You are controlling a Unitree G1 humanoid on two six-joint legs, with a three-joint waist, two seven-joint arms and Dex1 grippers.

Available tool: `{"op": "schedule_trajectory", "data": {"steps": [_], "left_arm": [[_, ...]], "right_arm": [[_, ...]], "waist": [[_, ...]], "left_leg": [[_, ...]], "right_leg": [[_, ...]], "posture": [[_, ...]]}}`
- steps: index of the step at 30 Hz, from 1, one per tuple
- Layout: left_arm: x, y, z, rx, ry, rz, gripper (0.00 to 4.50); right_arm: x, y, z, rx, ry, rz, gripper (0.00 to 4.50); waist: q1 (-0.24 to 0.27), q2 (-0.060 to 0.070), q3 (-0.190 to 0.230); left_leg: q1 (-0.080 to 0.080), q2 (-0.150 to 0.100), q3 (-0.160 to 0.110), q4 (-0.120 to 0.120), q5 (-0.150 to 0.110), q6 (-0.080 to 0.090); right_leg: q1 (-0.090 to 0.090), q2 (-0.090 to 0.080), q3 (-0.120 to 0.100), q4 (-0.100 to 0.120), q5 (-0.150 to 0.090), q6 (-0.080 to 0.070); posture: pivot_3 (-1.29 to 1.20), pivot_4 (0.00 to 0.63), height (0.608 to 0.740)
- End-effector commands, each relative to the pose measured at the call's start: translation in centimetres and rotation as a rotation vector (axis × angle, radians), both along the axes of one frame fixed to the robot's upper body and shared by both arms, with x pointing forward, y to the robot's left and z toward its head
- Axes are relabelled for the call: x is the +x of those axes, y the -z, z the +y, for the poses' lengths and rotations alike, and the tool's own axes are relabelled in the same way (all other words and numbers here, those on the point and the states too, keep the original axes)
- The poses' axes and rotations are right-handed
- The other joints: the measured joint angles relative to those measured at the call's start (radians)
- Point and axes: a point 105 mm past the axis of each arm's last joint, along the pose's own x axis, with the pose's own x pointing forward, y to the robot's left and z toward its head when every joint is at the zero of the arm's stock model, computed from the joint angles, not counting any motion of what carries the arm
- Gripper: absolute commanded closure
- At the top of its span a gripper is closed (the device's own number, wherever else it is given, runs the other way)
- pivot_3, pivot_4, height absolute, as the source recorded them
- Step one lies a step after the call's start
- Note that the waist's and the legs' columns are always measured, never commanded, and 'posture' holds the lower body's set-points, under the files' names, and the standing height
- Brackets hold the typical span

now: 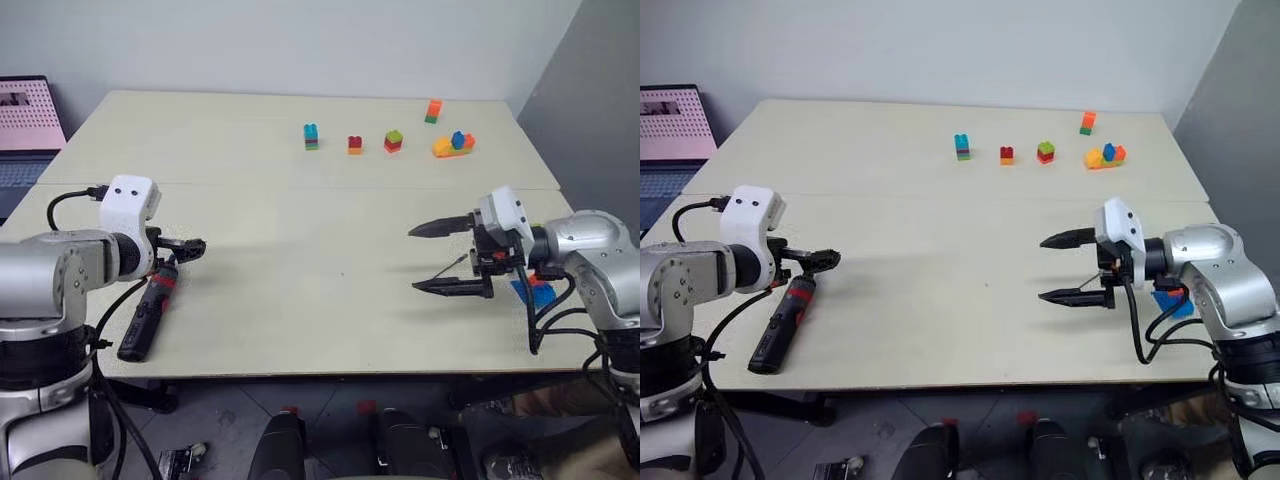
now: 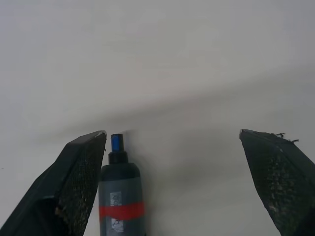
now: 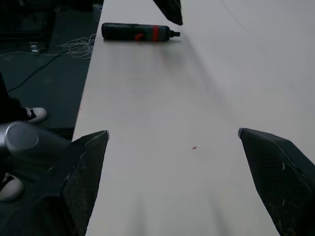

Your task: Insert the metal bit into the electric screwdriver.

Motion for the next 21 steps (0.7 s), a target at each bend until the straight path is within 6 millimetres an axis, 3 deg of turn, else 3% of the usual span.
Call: {"op": "schedule_trajectory", "data": {"steps": [1,12,21], "left_arm": [[0.2,0.5,0.5,0.019,-0.032,0.067,0.00],[1.3,1.6,2.3,-0.015,-0.157,0.177,0.00],[0.9,2.5,4.0,-0.024,-0.231,0.243,0.00]], "right_arm": [[-0.6,-0.9,1.0,0.005,-0.064,-0.039,0.06],[-2.0,-0.8,2.7,0.014,-0.143,-0.021,0.06],[-2.6,-0.9,3.2,0.021,-0.168,-0.011,0.06]], "waist": [[0.000,0.000,0.000],[0.001,0.000,0.000],[0.001,0.000,0.000]], "left_leg": [[0.000,0.000,0.000,0.000,0.000,0.000],[0.000,0.000,0.000,0.000,0.000,0.000],[0.000,0.000,0.000,0.000,0.000,0.000]], "right_leg": [[0.000,0.000,0.000,0.000,0.000,0.000],[0.000,0.000,0.000,0.001,0.001,0.001],[-0.001,0.000,0.000,0.001,0.001,0.001]], "posture": [[0.00,0.150,0.740],[0.00,0.150,0.740],[0.00,0.150,0.740]]}}
